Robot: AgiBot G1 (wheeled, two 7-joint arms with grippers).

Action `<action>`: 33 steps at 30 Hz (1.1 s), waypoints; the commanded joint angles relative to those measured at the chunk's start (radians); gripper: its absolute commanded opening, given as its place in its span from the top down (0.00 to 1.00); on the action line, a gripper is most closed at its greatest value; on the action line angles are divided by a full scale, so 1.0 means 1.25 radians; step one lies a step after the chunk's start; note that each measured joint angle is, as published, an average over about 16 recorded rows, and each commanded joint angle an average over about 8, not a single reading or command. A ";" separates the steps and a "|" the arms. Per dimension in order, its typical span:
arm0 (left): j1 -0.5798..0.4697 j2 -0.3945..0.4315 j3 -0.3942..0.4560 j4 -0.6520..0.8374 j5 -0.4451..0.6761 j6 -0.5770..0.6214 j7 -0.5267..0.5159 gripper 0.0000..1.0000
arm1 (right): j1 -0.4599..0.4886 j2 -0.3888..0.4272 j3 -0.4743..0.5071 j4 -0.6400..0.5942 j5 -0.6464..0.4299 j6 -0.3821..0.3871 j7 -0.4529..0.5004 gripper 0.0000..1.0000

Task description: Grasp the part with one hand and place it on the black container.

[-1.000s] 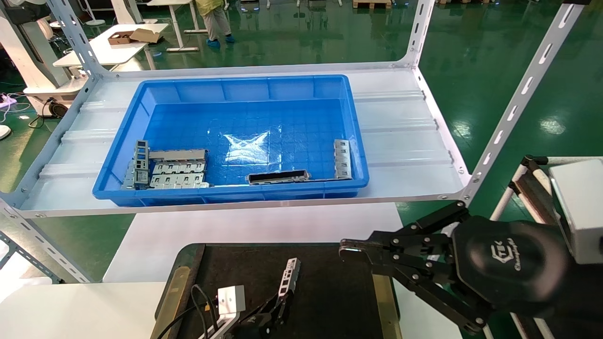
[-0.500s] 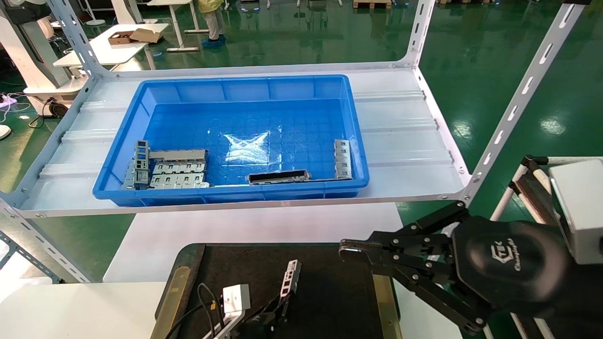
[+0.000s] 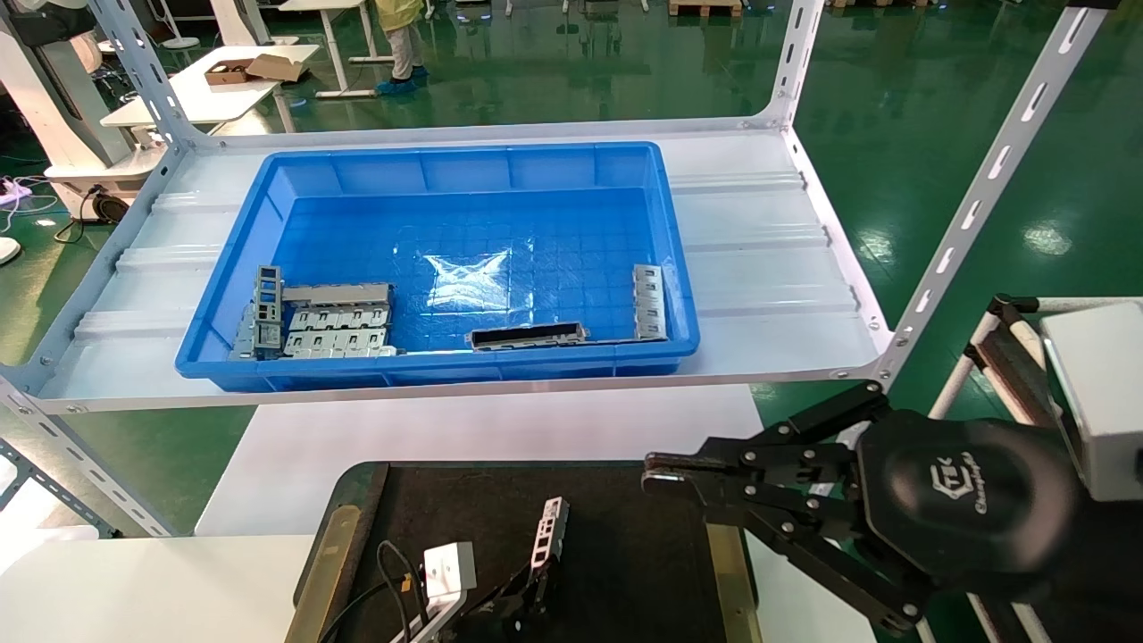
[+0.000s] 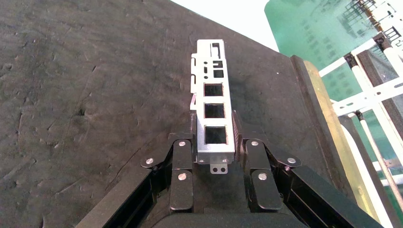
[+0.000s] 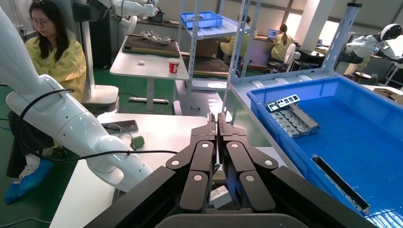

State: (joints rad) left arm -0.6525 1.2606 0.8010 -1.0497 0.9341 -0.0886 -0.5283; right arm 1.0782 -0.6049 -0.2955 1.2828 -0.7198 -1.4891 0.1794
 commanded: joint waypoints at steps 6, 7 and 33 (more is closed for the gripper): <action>-0.009 -0.009 0.020 -0.014 -0.016 -0.005 -0.003 0.00 | 0.000 0.000 0.000 0.000 0.000 0.000 0.000 0.00; -0.011 -0.013 0.022 -0.019 -0.017 -0.003 -0.003 0.00 | 0.000 0.000 0.000 0.000 0.000 0.000 0.000 0.00; -0.018 -0.337 -0.099 -0.241 -0.057 0.488 0.166 0.00 | 0.000 0.001 -0.002 0.000 0.001 0.001 -0.001 0.00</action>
State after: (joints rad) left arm -0.6704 0.8406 0.6807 -1.3485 0.8605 0.5108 -0.3204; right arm 1.0786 -0.6041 -0.2973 1.2828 -0.7185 -1.4883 0.1785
